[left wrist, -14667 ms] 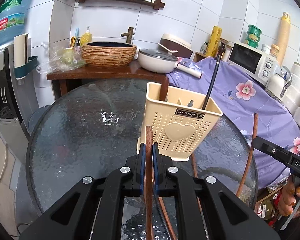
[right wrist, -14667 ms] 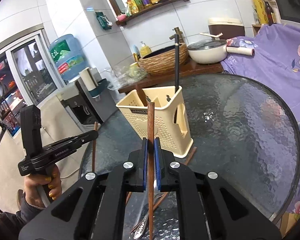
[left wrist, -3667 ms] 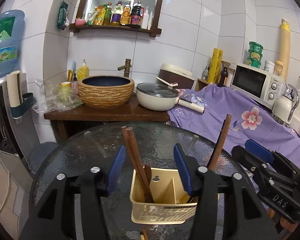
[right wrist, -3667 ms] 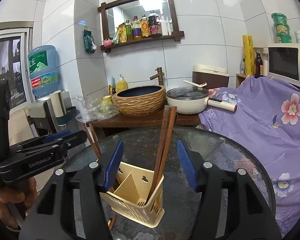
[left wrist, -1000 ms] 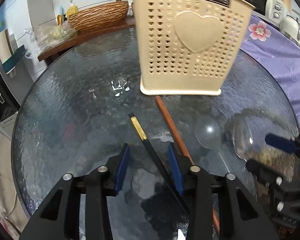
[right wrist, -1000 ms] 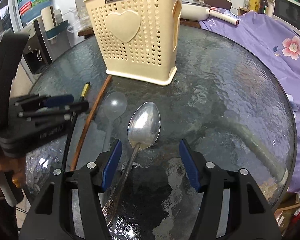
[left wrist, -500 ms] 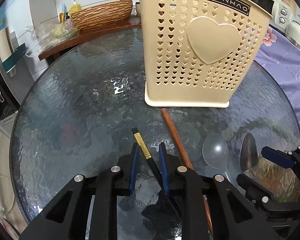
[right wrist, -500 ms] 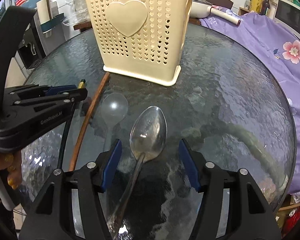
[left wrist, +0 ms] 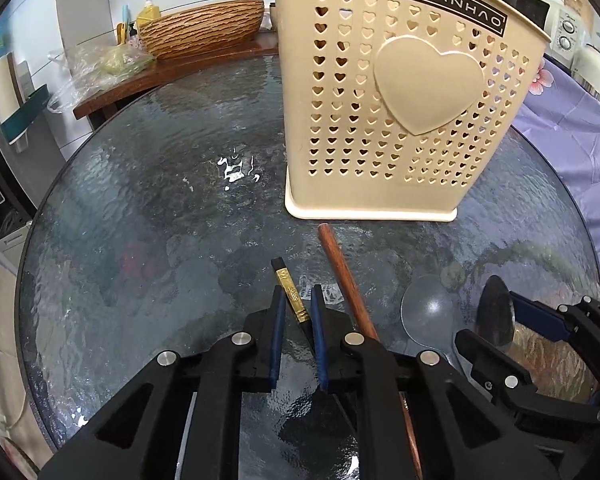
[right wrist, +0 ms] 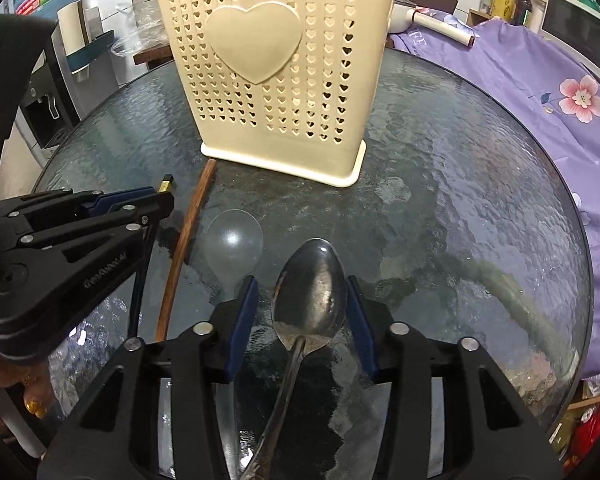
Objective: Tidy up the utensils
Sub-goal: 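Close left tool on black gold-tipped chopstick while right tool grasps metal spoon, then lift black chopstick with left tool while right tool carries spoon toward holder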
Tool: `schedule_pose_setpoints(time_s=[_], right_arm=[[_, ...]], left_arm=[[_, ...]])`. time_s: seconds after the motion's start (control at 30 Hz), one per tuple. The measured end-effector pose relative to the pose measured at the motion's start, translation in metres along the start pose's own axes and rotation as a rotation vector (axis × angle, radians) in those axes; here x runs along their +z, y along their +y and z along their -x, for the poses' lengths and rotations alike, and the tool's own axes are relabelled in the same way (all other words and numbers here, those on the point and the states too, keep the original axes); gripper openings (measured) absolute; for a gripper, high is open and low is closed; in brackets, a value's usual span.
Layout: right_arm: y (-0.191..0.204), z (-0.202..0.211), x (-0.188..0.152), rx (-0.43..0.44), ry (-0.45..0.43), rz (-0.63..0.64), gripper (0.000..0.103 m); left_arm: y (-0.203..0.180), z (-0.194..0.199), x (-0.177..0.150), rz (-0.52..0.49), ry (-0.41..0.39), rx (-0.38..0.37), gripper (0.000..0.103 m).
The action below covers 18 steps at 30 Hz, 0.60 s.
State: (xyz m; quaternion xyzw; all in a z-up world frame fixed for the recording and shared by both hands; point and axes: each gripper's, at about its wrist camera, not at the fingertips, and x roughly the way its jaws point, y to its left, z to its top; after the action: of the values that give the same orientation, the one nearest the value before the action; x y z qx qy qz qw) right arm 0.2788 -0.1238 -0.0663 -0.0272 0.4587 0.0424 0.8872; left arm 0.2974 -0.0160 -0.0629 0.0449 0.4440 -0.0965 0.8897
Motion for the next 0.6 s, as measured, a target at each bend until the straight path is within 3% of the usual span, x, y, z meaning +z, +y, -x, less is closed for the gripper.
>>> schedule_pose_setpoints(time_s=[0.07, 0.6], right_arm=[[0.004, 0.0, 0.0, -0.008, -0.006, 0.011, 0.038], [-0.004, -0.002, 0.001, 0.022, -0.027, 0.014, 0.037]], left_arm=[[-0.003, 0.0, 0.0, -0.006, -0.001, -0.004, 0.012], [-0.013, 0.0, -0.001, -0.013, -0.004, -0.011, 0.007]])
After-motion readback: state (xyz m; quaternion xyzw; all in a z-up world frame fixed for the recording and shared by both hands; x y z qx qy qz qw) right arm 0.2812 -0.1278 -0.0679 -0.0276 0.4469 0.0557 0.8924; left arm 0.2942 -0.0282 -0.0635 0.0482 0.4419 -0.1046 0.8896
